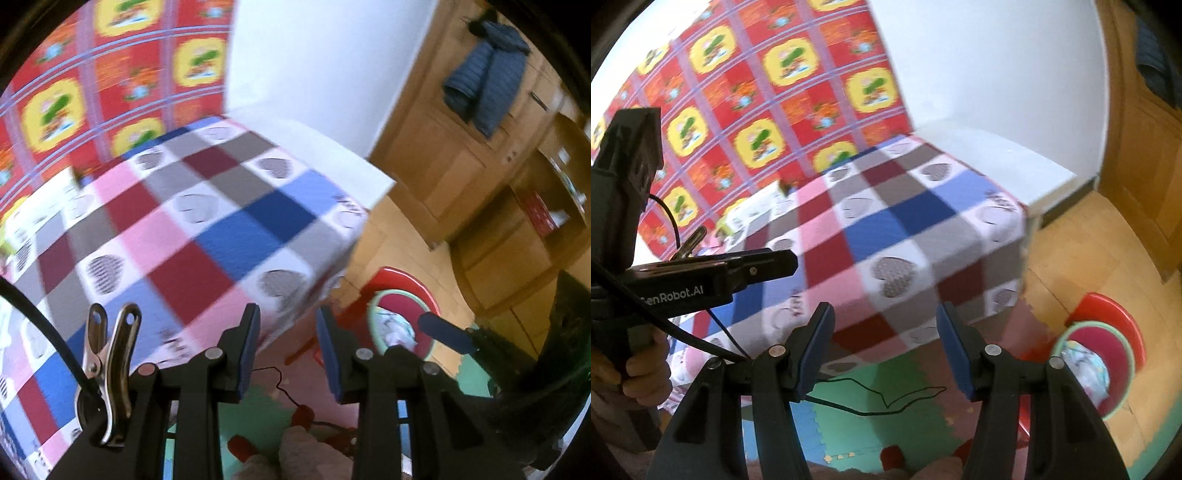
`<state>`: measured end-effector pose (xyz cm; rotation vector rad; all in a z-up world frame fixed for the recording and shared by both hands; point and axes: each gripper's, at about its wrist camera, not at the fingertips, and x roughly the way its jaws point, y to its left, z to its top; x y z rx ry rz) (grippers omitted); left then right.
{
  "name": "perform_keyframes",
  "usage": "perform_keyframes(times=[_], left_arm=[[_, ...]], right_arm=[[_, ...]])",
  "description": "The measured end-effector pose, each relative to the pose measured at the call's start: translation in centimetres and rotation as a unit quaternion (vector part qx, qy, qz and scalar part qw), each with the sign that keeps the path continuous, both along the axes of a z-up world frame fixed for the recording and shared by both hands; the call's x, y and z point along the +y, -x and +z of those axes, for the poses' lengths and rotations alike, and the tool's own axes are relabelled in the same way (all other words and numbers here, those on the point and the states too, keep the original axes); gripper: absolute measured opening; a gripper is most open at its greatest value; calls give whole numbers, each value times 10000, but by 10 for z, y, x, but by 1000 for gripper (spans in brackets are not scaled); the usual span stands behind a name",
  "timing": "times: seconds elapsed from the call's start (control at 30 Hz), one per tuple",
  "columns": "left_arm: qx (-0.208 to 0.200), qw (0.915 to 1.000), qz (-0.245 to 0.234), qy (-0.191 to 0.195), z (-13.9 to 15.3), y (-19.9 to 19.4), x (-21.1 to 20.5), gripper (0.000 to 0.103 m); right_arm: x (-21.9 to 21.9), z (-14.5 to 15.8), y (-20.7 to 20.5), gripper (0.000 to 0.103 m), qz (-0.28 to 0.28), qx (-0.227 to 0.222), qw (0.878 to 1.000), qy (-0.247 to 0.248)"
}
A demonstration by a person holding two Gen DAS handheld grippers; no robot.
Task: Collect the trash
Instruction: 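Move both open tools away from the bucket back over the bed, then lower the left tool onto the white plastic tray and close on its rim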
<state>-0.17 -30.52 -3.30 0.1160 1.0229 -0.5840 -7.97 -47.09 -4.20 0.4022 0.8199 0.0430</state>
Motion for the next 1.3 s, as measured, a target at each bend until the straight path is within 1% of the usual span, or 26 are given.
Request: perform_keyframes(times=[0.17, 0.3, 0.37, 0.5, 0.63, 0.83, 1.1, 1.23, 1.3], left_arm=[[-69, 9987, 497, -35, 7, -5, 57, 33], [-110, 9957, 919, -104, 10, -9, 104, 33], [-107, 9944, 1041, -130, 10, -10, 123, 33], [-142, 9904, 1356, -212, 14, -11, 163, 33], [-163, 9854, 1677, -249, 16, -12, 194, 33], [-113, 9772, 2092, -341, 18, -27, 235, 33], [31, 9632, 2625, -578, 8, -68, 277, 33], [60, 9613, 2677, -649, -1, -91, 292, 33], [156, 9593, 2718, -753, -9, -103, 302, 33]], right_arm=[[40, 7, -22, 59, 387, -96, 9992, 54], [71, 13, -37, 59, 679, -190, 9975, 41], [86, 15, -46, 59, 808, -203, 9965, 44], [111, 21, -62, 59, 1079, -276, 9938, 50], [130, 26, -81, 59, 1333, -283, 9907, -3], [156, 28, -112, 59, 1777, -266, 9837, 14], [174, 24, -161, 59, 2222, -256, 9747, -63], [180, 21, -187, 59, 2465, -269, 9687, -78], [181, 19, -198, 59, 2567, -323, 9659, -98]])
